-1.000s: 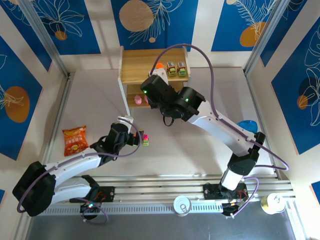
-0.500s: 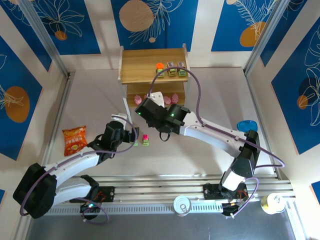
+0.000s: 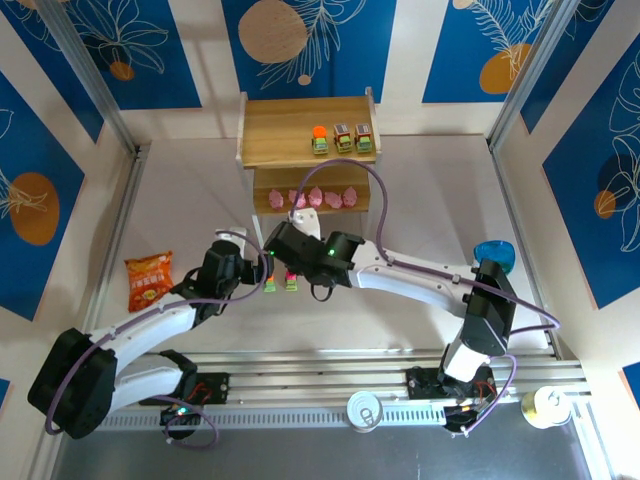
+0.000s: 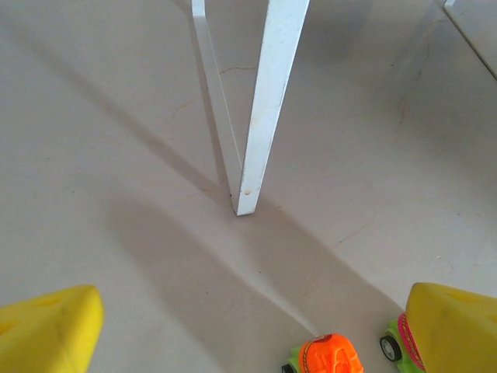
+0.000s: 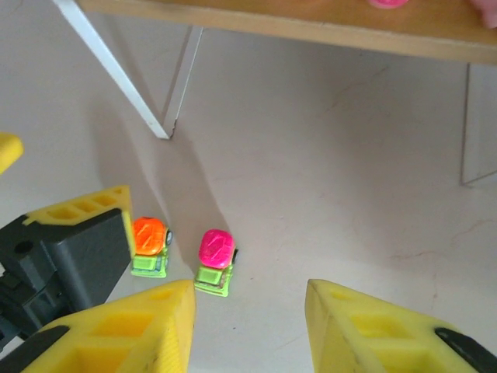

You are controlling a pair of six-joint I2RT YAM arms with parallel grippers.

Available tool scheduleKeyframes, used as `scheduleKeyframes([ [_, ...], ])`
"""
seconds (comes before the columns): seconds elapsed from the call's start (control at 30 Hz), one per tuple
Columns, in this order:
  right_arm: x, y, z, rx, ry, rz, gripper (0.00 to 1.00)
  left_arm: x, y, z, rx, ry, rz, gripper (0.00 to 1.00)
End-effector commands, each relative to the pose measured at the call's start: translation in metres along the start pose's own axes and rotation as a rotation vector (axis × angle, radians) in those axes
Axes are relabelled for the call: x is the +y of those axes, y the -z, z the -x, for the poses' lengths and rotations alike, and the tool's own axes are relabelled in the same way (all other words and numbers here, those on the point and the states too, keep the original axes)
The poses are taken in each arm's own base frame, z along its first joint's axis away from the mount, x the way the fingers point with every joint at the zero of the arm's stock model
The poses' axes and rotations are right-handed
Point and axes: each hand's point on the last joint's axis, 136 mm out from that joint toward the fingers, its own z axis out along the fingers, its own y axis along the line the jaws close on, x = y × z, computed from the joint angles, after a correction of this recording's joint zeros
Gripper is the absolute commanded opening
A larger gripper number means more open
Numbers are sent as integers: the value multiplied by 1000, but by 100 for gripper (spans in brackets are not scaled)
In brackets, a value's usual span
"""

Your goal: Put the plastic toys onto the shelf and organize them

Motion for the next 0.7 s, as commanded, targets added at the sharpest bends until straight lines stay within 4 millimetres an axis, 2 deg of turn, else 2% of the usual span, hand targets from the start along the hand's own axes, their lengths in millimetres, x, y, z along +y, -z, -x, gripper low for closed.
scheduleKeyframes([
  [0.0, 11, -9, -9, -1, -42, 17, 42, 1, 0, -1, -2, 42, -24, 100],
  [0.37, 23, -42, -47, 62, -56, 22, 42, 4, -3, -4, 9, 72, -35, 100],
  [0.67, 27, -65, -68, 101, -44, -7, 42, 6, -3, -5, 13, 86, -34, 100],
])
